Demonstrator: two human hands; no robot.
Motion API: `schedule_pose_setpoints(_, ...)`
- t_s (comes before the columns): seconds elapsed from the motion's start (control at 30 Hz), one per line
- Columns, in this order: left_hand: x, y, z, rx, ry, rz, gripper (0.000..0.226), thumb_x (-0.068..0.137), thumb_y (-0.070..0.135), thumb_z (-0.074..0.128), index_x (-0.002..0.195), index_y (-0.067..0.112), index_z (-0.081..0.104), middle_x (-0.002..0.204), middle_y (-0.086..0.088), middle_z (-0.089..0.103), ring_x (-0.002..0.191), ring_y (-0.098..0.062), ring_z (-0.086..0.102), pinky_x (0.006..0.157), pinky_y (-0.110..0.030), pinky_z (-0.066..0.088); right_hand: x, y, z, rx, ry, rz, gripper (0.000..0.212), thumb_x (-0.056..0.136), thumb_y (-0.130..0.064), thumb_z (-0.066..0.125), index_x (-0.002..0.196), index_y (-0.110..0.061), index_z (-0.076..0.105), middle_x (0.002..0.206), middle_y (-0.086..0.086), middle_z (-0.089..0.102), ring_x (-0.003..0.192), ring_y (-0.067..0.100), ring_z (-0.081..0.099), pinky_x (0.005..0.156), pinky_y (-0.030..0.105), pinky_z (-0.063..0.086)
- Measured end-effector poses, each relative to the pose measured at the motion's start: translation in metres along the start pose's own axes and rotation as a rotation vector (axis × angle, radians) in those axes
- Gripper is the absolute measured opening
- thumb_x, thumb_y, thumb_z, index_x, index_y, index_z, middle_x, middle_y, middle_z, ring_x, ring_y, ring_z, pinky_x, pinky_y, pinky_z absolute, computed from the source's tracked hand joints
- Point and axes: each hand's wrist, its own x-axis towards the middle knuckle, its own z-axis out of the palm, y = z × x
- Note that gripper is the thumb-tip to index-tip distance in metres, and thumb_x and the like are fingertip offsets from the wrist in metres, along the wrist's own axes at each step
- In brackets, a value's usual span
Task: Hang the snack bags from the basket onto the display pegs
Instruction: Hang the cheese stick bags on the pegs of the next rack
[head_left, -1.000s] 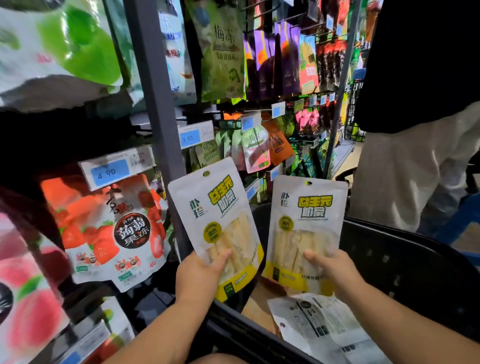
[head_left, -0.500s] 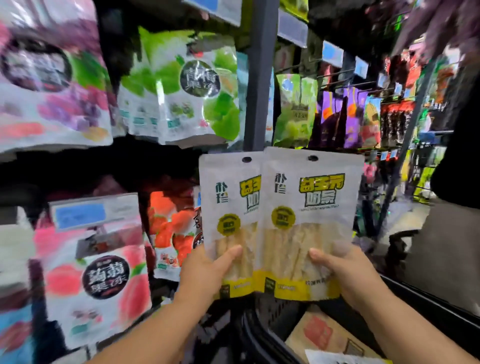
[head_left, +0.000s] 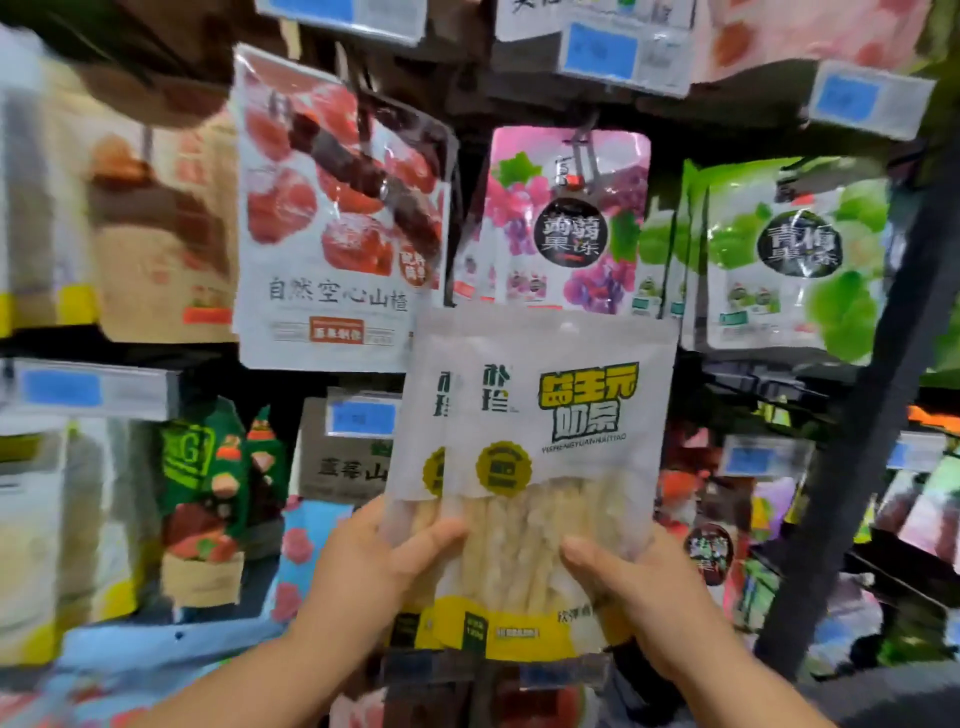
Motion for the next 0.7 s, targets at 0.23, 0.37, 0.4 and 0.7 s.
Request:
schedule_pose_setpoints(0.23, -0.027, -0.009, -0.133, 0.144, 0.302, -0.045, 0.02, 0.078, 0.026, 0.078, 0.071, 0.031, 0.06, 0.047, 0.024, 0.059, 0.065, -0.006, 0.056, 0.049, -0.008, 0.038, 0.024, -0.007, 0.134, -0.03, -0.382, 0.014, 0.045, 0.062, -0.022, 0.08, 0.106, -0.019, 0.069, 0.091, -0.011, 0.077, 0.085, 0.004, 0.072, 0.075, 0.022, 0.054)
schedule_pose_setpoints(0.37, -0.042, -0.018, -0.199, 0.214, 0.405, -0.118, 0.026, 0.074, 0.042, 0.083, 0.068, 0.026, 0.063, 0.057, 0.012, 0.062, 0.067, -0.011, 0.058, 0.055, -0.015, 0.038, 0.027, -0.01, 0.202, -0.048, -0.496, 0.009, 0.07, 0.053, -0.028, 0.088, 0.12, -0.025, 0.066, 0.107, -0.013, 0.075, 0.105, 0.006, 0.069, 0.096, 0.032, 0.052)
schedule_pose_setpoints(0.4, -0.047, -0.02, -0.214, 0.229, 0.418, -0.132, 0.026, 0.074, 0.046, 0.081, 0.069, 0.028, 0.063, 0.055, 0.013, 0.063, 0.067, -0.007, 0.057, 0.055, -0.014, 0.037, 0.027, -0.01, 0.217, -0.063, -0.501, -0.006, 0.071, 0.049, -0.033, 0.088, 0.117, -0.028, 0.067, 0.105, -0.015, 0.075, 0.104, 0.004, 0.068, 0.097, 0.029, 0.051)
schedule_pose_setpoints(0.7, -0.085, -0.05, -0.327, 0.303, 0.505, -0.261, 0.045, 0.068, 0.068, 0.073, 0.081, 0.024, 0.072, 0.068, 0.004, 0.07, 0.073, -0.014, 0.064, 0.065, -0.024, 0.046, 0.012, -0.006, 0.342, 0.037, -0.691, -0.042, 0.065, 0.061, -0.032, 0.089, 0.122, -0.028, 0.068, 0.116, -0.006, 0.073, 0.115, 0.015, 0.066, 0.102, 0.04, 0.05)
